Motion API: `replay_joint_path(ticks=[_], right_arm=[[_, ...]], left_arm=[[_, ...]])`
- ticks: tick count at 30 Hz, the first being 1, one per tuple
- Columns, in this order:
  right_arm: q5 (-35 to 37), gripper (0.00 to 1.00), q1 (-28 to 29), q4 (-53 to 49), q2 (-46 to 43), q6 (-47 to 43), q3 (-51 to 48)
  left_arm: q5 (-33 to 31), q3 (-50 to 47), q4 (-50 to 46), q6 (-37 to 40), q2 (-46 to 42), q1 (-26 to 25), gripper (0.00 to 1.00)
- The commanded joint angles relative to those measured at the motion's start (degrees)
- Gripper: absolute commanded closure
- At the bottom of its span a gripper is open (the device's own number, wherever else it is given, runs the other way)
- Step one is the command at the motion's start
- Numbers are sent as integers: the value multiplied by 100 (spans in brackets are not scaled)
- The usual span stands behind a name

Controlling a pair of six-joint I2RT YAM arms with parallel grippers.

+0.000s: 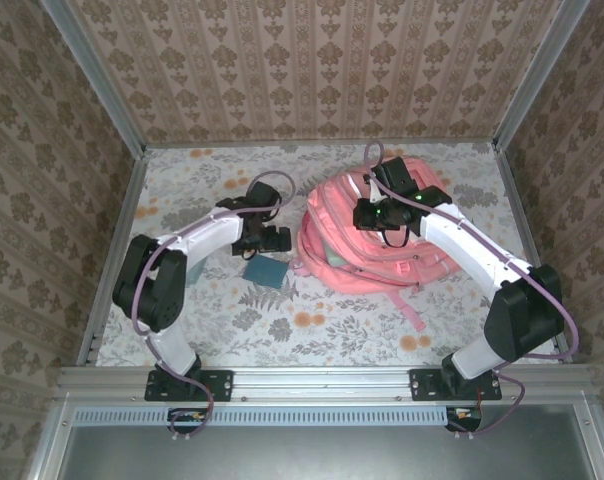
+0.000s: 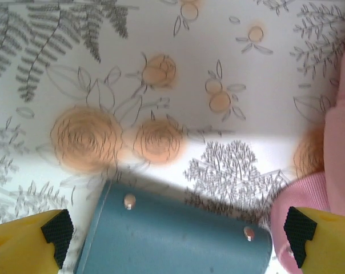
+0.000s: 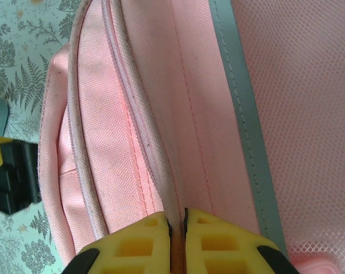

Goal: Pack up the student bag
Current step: Adjust the card holder at the center of the table.

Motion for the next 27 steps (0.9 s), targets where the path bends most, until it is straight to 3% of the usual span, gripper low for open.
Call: replay_joint_path(ticks=[1,9,27], right_arm=[[-128,88,47,79,-270,87,-43],[-113,88,45,86,-276,99,-63],[-198,88,45,141,13,138,140]], left_arm=[[361,377,137,392,316,36,1],[975,346,342,280,749,233,3],[1373,-1417,693,-109,-694,155,3]])
